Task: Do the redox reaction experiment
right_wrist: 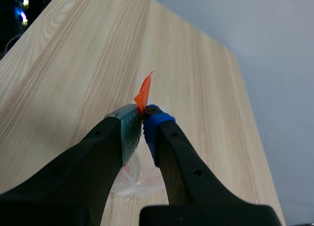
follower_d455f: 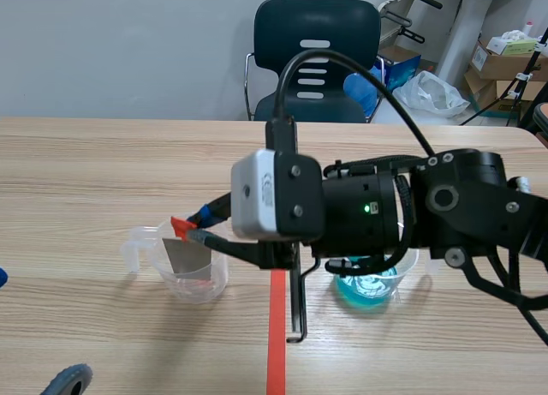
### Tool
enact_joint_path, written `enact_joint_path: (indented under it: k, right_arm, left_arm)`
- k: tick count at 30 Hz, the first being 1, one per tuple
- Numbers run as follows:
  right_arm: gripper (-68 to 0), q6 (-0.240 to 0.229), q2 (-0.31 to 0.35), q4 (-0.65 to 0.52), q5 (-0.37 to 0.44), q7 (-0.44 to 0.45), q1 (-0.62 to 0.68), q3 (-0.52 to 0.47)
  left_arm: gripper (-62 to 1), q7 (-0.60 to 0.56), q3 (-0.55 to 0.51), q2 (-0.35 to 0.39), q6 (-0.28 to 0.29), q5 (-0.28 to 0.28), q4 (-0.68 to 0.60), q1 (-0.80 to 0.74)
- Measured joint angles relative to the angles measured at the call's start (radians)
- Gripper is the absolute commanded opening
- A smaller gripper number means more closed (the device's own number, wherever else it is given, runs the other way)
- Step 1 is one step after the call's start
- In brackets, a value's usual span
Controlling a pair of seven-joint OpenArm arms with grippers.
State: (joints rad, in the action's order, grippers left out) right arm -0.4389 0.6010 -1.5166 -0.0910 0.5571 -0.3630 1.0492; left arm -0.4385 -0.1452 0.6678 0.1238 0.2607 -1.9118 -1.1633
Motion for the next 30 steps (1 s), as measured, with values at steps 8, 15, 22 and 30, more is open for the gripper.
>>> enact_joint_path:
  k: [8, 15, 22, 30]
  right_arm:
    - [-66.5, -0.002, 0.012, 0.000, 0.131, -0.006, -0.044, 0.000]
    - [-66.5, -0.002, 0.012, 0.000, 0.223, -0.008, -0.055, 0.000]
    - [-66.5, -0.002, 0.012, 0.000, 0.354, -0.047, -0.081, 0.000]
    - [-66.5, -0.063, 0.049, 0.000, 0.534, -0.095, -0.126, 0.000]
  left_arm:
    - [1.4, 0.000, 0.000, 0.000, 0.000, 0.000, 0.000, 0.000]
    - [1.4, 0.000, 0.000, 0.000, 0.000, 0.000, 0.000, 0.000]
    - [1.4, 0.000, 0.000, 0.000, 0.000, 0.000, 0.000, 0.000]
    - [1.4, 0.000, 0.000, 0.000, 0.000, 0.000, 0.000, 0.000]
